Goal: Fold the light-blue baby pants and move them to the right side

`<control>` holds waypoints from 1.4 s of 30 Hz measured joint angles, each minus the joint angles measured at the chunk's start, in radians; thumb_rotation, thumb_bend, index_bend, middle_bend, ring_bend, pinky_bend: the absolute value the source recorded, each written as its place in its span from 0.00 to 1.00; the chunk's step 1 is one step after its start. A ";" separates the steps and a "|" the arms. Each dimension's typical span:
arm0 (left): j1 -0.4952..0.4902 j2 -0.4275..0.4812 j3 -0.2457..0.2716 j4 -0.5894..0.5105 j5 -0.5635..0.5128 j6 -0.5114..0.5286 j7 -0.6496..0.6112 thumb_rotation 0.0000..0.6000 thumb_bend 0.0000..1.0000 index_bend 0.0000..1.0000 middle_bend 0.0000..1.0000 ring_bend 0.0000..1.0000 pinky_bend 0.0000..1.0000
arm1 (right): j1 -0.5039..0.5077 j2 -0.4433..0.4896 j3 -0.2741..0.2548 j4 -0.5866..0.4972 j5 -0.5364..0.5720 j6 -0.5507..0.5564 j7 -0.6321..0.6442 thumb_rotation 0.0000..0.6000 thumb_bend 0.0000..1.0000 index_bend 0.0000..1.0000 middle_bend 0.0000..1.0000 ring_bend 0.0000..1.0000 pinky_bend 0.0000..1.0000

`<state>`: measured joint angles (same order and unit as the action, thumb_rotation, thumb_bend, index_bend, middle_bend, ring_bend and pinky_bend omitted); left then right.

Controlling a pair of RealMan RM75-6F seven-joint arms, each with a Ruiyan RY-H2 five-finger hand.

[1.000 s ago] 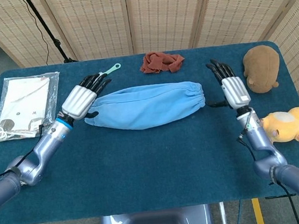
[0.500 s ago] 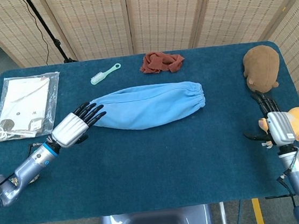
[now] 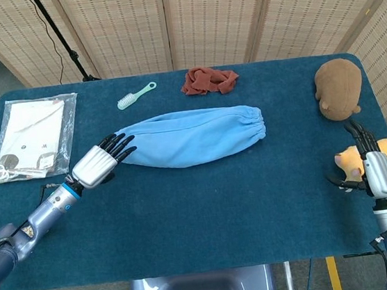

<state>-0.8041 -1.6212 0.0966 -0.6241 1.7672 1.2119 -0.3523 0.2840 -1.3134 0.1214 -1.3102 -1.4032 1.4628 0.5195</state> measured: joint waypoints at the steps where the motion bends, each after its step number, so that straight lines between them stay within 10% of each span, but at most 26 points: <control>1: 0.001 -0.011 0.003 0.020 0.000 -0.004 -0.005 1.00 0.21 0.17 0.00 0.01 0.15 | -0.001 0.001 0.000 -0.001 -0.002 0.000 -0.004 1.00 0.00 0.02 0.00 0.00 0.01; 22: -0.058 -0.238 0.013 0.360 -0.039 -0.177 -0.073 1.00 0.20 0.15 0.02 0.02 0.15 | -0.020 0.015 0.023 -0.044 -0.034 -0.016 0.032 1.00 0.00 0.03 0.00 0.00 0.01; 42: -0.084 -0.322 -0.024 0.453 -0.109 -0.239 -0.072 1.00 0.20 0.17 0.02 0.04 0.19 | -0.040 0.019 0.039 -0.072 -0.074 0.028 0.049 1.00 0.00 0.04 0.00 0.00 0.01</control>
<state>-0.8883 -1.9435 0.0722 -0.1715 1.6586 0.9728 -0.4242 0.2443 -1.2940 0.1606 -1.3827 -1.4771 1.4903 0.5687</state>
